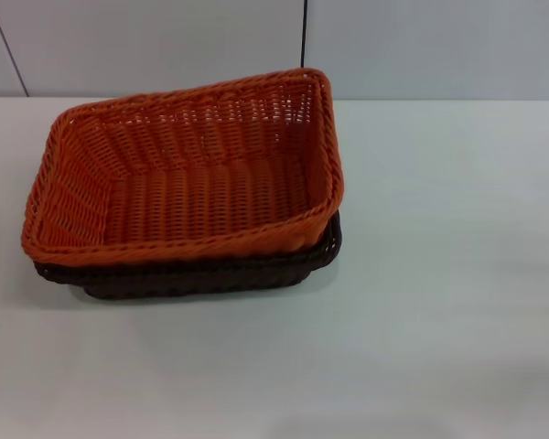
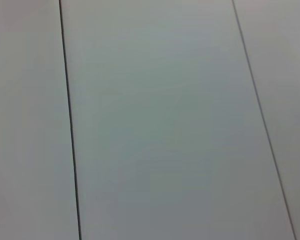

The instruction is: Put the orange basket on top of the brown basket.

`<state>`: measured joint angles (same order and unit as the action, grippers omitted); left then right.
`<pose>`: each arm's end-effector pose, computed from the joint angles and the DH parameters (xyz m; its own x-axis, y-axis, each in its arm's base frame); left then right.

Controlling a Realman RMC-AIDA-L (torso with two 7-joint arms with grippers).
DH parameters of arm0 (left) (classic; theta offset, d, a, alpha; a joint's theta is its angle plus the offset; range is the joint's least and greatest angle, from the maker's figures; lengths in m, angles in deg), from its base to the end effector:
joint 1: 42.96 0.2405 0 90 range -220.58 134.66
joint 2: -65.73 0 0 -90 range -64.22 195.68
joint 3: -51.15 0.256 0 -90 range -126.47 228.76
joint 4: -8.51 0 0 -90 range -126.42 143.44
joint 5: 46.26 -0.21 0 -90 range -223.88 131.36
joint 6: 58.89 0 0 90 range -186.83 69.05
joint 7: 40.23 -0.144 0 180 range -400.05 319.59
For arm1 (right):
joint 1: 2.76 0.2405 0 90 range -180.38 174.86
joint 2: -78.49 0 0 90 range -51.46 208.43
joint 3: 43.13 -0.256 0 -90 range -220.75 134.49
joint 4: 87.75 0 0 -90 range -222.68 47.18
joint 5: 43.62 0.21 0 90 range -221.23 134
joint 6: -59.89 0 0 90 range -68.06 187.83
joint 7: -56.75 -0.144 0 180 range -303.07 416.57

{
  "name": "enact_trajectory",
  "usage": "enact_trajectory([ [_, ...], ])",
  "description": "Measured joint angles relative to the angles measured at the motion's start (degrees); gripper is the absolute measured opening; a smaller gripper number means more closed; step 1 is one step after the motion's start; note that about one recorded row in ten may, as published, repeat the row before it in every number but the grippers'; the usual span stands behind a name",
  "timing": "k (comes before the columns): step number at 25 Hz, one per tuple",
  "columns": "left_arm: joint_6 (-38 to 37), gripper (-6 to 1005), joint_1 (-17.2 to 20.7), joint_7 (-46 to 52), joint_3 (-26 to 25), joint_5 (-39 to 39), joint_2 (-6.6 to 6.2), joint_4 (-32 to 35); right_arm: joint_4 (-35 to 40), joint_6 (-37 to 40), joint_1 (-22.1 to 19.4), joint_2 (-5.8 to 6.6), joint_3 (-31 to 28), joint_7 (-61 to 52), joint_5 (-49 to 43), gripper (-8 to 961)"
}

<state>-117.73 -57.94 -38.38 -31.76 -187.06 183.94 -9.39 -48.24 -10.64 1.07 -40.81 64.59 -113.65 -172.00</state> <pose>-0.4004 0.3003 0.0541 0.6751 -0.0339 0.7369 0.7021 0.3360 -0.6278 0.3480 0.2746 0.0716 0.6701 0.3159 -0.6716 -0.7370 0.3900 -0.5520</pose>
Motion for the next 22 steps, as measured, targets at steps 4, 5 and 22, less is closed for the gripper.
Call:
enact_trajectory([
  [4, -1.0, 785, 0.4, 0.0, 0.0, 0.0, 0.00, 0.3, -1.5, -2.2, 0.2, 0.03, 0.8, 0.3, 0.2, 651],
  [5, -1.0, 785, 0.4, 0.0, 0.0, 0.0, 0.00, 0.3, -1.9, -2.5, 0.3, 0.03, 0.8, 0.4, 0.2, 651],
  [22, -1.7, 784, 0.7, -0.4, -0.4, -0.1, -0.09, 0.4, -3.5, -3.0, 0.7, -0.06, 1.0, 1.0, 0.9, 651],
])
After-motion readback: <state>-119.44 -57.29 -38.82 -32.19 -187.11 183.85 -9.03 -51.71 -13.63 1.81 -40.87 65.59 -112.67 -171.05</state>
